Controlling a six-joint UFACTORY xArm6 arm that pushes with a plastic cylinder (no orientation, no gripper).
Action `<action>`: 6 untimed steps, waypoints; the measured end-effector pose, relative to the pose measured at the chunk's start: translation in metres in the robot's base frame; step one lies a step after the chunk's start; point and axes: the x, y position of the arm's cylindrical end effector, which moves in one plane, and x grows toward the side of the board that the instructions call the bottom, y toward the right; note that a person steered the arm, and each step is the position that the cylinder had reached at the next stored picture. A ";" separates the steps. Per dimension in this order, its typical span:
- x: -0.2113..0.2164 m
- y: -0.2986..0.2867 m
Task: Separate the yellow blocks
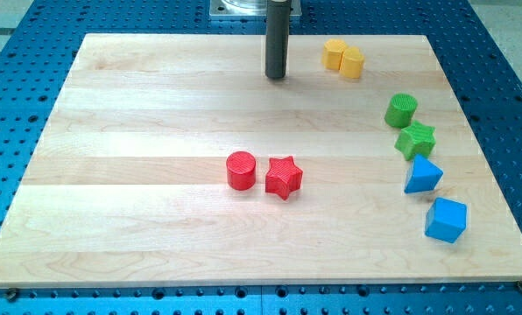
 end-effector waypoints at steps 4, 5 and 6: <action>-0.021 0.125; -0.038 0.134; -0.015 0.155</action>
